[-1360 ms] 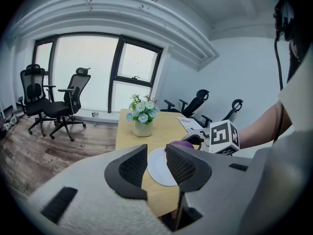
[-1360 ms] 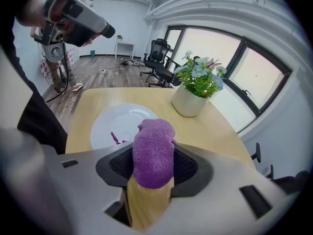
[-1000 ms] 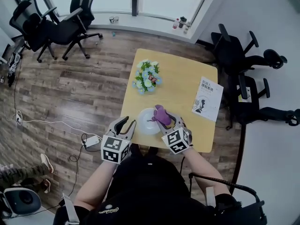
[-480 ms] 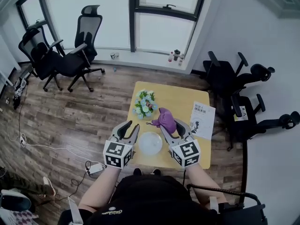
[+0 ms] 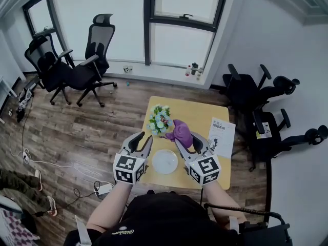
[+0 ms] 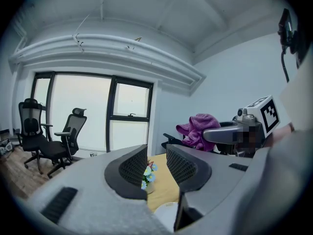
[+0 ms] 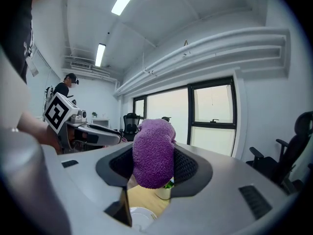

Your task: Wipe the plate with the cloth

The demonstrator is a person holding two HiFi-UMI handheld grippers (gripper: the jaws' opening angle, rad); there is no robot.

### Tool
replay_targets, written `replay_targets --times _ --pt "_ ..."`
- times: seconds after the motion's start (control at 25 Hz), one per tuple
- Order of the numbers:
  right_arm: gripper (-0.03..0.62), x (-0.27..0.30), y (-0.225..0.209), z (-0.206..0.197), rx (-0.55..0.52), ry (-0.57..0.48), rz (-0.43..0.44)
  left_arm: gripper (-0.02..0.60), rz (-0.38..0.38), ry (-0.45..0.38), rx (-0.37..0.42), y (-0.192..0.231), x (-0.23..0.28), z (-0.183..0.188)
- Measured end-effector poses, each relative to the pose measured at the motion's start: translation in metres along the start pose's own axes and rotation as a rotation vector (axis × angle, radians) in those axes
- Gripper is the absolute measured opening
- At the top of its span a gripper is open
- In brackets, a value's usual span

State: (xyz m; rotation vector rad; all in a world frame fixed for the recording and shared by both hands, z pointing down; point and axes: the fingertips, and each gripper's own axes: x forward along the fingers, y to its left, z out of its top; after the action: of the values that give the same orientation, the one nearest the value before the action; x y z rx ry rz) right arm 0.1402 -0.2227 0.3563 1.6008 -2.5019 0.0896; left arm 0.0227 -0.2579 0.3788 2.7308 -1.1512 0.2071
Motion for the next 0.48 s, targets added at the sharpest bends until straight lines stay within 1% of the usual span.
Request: replay_targets --times 0.48 --pt "0.189 -0.0011 0.0003 -0.0015 0.016 0.007 0.018 0.126 -0.004 0.012 -0.002 -0.0028 0.0027 -0.0015"
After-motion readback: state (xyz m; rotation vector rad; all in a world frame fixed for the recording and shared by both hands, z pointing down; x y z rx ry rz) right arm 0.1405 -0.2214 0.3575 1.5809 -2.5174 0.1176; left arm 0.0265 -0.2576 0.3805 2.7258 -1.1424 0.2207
